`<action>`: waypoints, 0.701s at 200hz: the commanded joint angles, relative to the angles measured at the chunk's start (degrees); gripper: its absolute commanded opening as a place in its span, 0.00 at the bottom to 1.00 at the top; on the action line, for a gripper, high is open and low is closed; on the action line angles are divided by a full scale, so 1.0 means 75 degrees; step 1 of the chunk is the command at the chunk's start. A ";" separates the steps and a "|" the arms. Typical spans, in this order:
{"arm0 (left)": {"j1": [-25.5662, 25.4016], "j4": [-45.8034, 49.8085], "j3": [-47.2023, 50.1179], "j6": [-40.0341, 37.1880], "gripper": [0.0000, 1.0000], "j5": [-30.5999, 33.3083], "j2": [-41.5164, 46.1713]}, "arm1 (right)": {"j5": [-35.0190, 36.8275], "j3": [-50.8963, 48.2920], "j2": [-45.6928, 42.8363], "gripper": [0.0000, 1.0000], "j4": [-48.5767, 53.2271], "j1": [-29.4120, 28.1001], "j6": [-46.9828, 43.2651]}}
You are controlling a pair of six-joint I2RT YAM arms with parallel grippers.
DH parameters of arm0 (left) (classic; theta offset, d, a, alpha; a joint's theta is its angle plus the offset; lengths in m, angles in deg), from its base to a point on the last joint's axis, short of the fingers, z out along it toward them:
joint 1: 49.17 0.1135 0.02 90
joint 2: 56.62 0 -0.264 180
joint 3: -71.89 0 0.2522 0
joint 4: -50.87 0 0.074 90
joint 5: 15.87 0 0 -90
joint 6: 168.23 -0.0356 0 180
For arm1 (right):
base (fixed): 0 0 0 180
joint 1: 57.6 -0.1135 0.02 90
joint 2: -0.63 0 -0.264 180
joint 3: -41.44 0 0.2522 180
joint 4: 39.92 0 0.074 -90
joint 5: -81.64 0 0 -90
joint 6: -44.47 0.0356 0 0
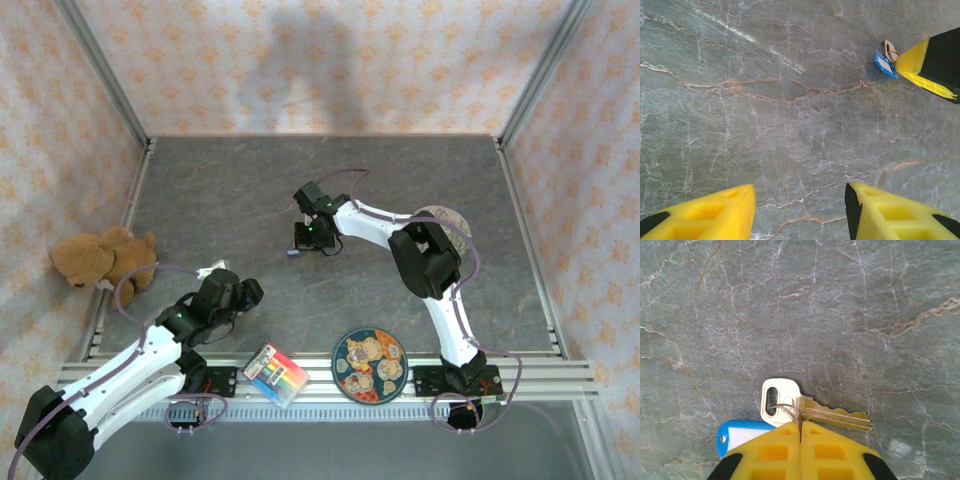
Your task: Remove the keys from the keyring
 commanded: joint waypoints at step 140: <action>-0.0068 0.0293 0.0207 0.0137 0.52 0.0253 0.0589 | 0.0436 0.0595 0.0270 0.22 0.0174 -0.0039 0.0200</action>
